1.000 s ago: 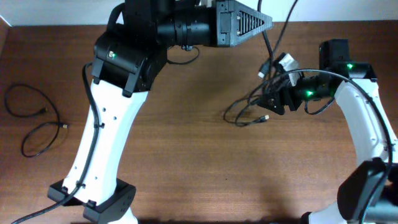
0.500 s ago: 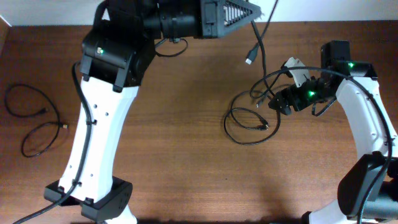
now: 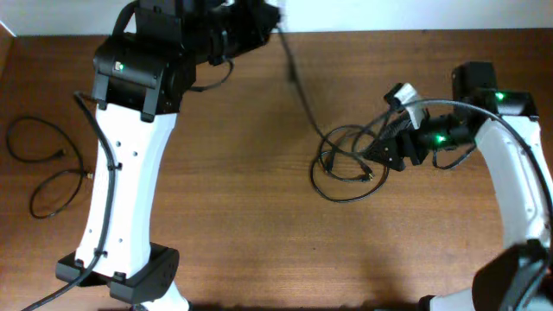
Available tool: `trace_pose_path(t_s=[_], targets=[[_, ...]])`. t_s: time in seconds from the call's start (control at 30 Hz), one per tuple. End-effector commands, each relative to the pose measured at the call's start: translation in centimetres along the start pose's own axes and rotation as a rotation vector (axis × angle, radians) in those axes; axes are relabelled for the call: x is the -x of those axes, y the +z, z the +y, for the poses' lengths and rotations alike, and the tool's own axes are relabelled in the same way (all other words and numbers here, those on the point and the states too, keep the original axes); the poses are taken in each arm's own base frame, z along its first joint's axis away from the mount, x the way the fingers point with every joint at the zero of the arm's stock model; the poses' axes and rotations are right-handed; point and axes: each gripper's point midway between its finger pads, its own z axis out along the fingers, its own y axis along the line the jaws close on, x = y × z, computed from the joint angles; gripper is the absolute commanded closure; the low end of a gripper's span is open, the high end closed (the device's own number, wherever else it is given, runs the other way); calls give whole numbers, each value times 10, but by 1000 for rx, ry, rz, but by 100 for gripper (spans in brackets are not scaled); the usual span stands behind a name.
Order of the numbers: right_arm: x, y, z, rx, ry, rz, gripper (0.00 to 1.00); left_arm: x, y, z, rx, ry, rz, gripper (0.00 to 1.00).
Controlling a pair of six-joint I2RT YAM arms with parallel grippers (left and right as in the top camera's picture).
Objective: Untangle cables
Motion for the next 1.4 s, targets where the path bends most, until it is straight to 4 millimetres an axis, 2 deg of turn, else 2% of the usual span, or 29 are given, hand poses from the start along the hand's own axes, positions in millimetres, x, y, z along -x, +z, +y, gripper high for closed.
trace_pose_path(t_s=[0.0, 0.13, 0.2, 0.23, 0.4, 0.57, 0.63, 0.73, 0.8, 0.9, 1.03, 1.13, 1.2, 1.37], targets=[[16, -14, 16, -3, -81, -63, 14, 41, -25, 51, 332, 91, -236, 100], [18, -18, 19, -11, -79, -70, 14, 65, -44, 90, 582, 98, -381, 100], [18, -18, 19, -11, -78, -70, 14, 84, -63, 110, 734, 91, -497, 100], [17, -18, 19, -14, -78, -67, 14, 99, -78, 122, 815, 76, -588, 100], [16, -17, 19, -14, -75, -63, 14, 140, -107, 133, 840, 69, -748, 100], [15, -17, 17, -23, -74, -55, 13, 182, -138, 142, 768, 36, -904, 100], [12, -17, 16, -34, -71, -42, 13, 192, -147, 148, 747, 31, -929, 100], [11, -17, 16, -31, -65, -37, 13, 196, -152, 163, 772, 32, -919, 100], [11, -17, 17, -29, -63, -36, 14, 197, -150, 177, 817, 49, -892, 100], [10, -17, 18, -26, -57, -33, 13, 195, -134, 212, 887, 45, -826, 100], [7, -17, 20, -20, -46, -25, 14, 186, -102, 258, 961, 26, -726, 100], [5, -17, 20, -21, -39, -15, 13, 173, -74, 289, 1010, 17, -630, 100], [4, -17, 20, -21, -35, -10, 13, 156, -46, 322, 1059, 8, -529, 100], [-2, -17, 19, -31, -18, 20, 13, 116, 3, 385, 1144, -11, -338, 100]])
